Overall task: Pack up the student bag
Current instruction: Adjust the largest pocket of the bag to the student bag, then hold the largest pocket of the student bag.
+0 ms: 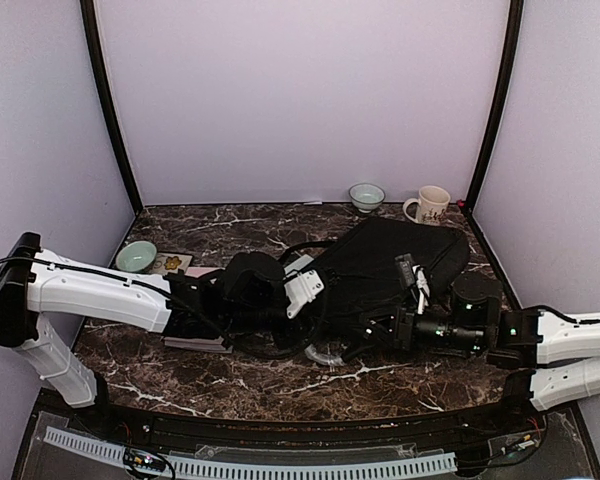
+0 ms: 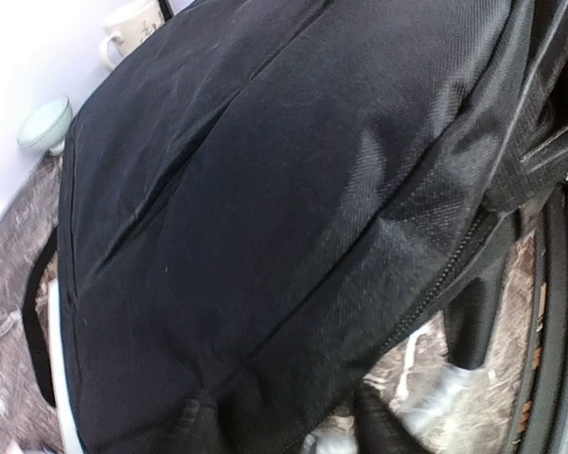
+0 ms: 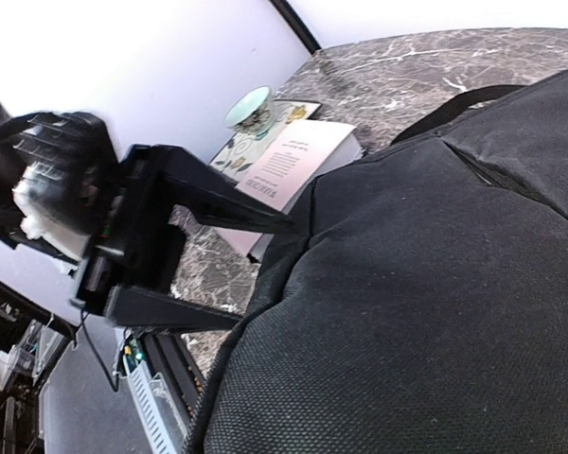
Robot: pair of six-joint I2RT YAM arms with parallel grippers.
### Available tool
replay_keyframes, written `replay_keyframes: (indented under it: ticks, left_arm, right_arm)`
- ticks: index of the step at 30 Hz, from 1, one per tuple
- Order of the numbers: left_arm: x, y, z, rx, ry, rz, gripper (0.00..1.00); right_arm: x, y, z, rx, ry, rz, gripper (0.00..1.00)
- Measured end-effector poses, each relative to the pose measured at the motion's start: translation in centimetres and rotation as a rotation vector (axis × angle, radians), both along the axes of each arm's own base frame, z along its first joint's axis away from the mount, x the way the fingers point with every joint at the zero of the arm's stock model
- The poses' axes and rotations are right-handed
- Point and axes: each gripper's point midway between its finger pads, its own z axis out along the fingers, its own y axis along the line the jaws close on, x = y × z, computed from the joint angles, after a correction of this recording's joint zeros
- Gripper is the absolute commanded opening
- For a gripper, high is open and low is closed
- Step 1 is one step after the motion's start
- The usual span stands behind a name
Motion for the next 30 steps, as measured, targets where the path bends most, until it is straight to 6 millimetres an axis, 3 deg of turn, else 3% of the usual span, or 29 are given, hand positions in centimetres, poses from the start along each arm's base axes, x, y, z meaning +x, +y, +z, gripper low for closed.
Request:
replay_keyframes:
  ticks: [1, 4, 9, 11, 22, 26, 30]
  left_arm:
    - [0.1, -0.1, -0.1, -0.001, -0.004, 0.003, 0.20]
    - [0.4, -0.4, -0.4, 0.006, -0.026, -0.004, 0.02]
    - [0.0, -0.7, -0.4, 0.016, -0.043, -0.031, 0.00]
    - [0.1, -0.7, -0.4, 0.011, -0.050, -0.032, 0.00]
    - [-0.2, 0.2, 0.2, -0.023, -0.068, -0.031, 0.00]
    - [-0.4, 0.4, 0.0, -0.025, -0.067, -0.034, 0.00]
    - [-0.4, 0.5, -0.3, -0.018, -0.057, -0.037, 0.00]
  right_arm:
    - [-0.3, 0.1, 0.2, 0.006, -0.001, 0.011, 0.04]
    - [-0.9, 0.4, 0.4, 0.016, -0.002, 0.037, 0.07]
    - [-1.0, 0.3, 0.7, 0.018, -0.013, 0.030, 0.44]
    - [-1.0, 0.0, 1.1, 0.022, -0.015, 0.016, 0.50]
    - [-0.2, -3.4, 5.5, 0.139, -0.092, -0.124, 0.47]
    - [0.3, -3.5, 4.8, 0.125, -0.088, -0.146, 0.47]
    - [0.7, -2.2, 2.8, 0.066, -0.059, -0.137, 0.38]
